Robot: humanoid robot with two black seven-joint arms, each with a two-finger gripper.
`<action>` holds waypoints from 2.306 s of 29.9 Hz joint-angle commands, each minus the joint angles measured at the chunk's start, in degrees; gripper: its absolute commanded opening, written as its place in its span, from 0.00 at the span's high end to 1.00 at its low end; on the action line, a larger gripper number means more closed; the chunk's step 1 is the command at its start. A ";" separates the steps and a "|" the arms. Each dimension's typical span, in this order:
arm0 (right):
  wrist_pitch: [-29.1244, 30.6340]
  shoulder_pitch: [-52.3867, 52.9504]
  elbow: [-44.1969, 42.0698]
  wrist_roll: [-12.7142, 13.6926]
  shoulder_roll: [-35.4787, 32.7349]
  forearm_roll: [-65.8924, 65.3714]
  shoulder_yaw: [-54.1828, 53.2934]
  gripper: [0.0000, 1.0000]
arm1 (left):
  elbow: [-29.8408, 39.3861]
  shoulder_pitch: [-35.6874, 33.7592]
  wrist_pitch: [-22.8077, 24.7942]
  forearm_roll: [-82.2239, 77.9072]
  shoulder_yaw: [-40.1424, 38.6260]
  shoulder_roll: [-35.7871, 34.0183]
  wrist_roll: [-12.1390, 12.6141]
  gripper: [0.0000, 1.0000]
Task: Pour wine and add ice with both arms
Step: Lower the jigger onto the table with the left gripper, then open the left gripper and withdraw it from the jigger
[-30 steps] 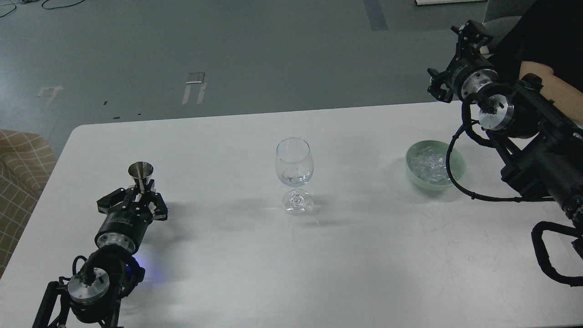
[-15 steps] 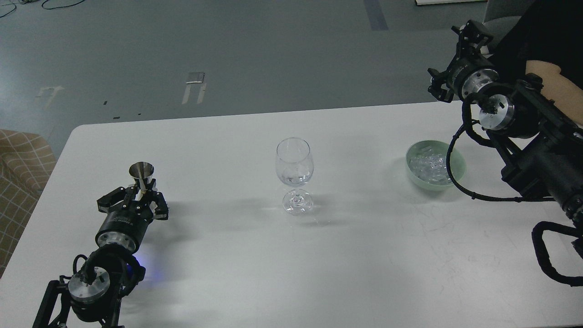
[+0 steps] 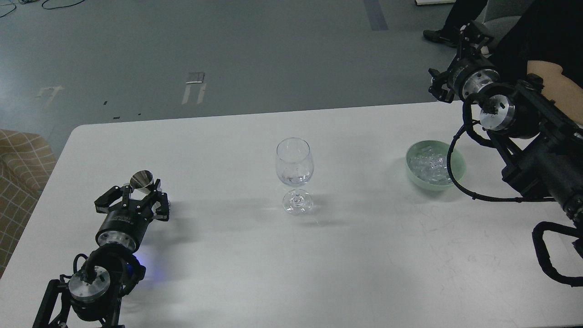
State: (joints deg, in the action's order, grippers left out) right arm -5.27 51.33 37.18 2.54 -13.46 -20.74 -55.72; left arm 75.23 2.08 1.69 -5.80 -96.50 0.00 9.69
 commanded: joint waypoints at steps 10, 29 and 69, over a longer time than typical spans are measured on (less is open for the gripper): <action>0.00 0.00 0.09 0.01 0.01 0.00 0.00 0.00 | 0.18 0.12 0.07 0.00 0.34 0.00 0.86 0.09; -0.09 -0.35 0.53 0.01 -0.25 0.00 0.00 0.00 | 4.57 5.47 0.16 0.09 -0.36 0.00 4.11 0.07; 0.35 -0.97 4.22 -0.08 -1.92 0.00 -0.18 0.00 | 2.29 -10.96 9.30 -0.17 -13.98 -32.52 5.34 0.02</action>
State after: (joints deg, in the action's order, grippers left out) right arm -4.91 50.36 41.42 2.45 -15.46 -20.74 -55.81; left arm 77.71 -6.33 10.40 -5.86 -110.59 -32.13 14.78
